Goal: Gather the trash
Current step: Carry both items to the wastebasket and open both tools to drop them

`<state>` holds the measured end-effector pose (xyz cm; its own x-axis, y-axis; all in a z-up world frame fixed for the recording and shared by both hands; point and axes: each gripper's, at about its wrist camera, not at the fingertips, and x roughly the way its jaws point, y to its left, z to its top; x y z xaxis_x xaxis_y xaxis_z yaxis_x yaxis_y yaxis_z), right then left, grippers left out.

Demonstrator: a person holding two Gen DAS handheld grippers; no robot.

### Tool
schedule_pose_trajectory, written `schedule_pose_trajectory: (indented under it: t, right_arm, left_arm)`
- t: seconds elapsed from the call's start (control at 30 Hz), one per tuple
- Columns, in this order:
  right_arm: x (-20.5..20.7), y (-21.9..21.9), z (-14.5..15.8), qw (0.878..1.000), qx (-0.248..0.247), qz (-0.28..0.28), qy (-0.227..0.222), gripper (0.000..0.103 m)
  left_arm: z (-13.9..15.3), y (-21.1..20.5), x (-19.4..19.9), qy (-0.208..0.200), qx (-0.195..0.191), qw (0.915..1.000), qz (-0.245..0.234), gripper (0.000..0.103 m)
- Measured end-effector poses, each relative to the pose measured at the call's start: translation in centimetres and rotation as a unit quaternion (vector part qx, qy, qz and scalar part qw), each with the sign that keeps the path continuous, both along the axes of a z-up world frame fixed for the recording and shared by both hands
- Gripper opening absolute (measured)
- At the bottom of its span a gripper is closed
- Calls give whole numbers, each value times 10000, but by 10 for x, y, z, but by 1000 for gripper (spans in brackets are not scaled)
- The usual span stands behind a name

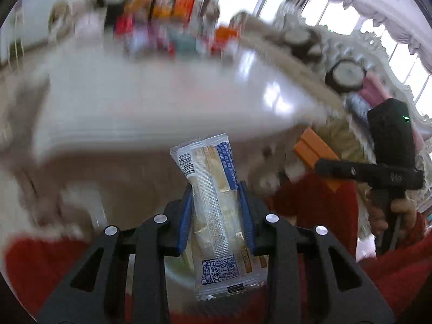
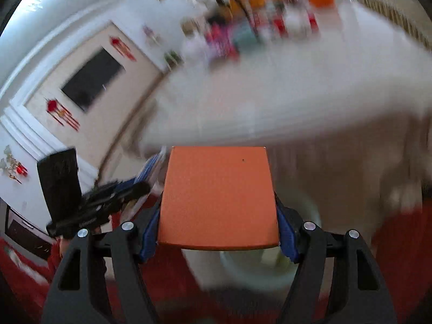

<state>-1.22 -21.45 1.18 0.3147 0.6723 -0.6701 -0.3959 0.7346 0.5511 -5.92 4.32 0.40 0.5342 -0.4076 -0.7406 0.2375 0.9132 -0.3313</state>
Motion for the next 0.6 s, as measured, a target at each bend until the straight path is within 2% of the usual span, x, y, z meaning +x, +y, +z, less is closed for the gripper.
schedule_pose_trajectory:
  t: [0.07, 0.13, 0.17, 0.27, 0.33, 0.4, 0.5, 0.6]
  right_arm:
    - [-9, 7, -38, 9985, -328, -37, 444, 68]
    - [-1, 14, -74, 9954, -622, -89, 729, 68]
    - [6, 18, -91, 9932, -786, -84, 851, 68]
    - [34, 40, -136, 9860, -1373, 63, 943, 67]
    - [46, 55, -161, 9800, -1761, 92, 922, 67]
    - [46, 65, -182, 9760, -1873, 122, 1103, 67]
    - [38, 68, -194, 9696, -2108, 244, 1222, 67]
    - [40, 72, -194, 9682, -2201, 194, 1169, 67]
  left_arm:
    - [-36, -8, 1, 492, -50, 9988, -30, 32]
    - [-69, -15, 13, 856, -123, 9962, -80, 32]
    - [-90, -20, 25, 1045, 30, 9945, -44, 32]
    - [-136, -37, 53, 1162, 736, 9904, 109, 32]
    - [-164, -45, 61, 1228, 971, 9875, 190, 32]
    - [-189, -49, 60, 1521, 1013, 9830, 192, 32]
    - [-204, -49, 58, 1805, 1049, 9778, 171, 32]
    - [-204, -45, 60, 1765, 1013, 9788, 241, 32]
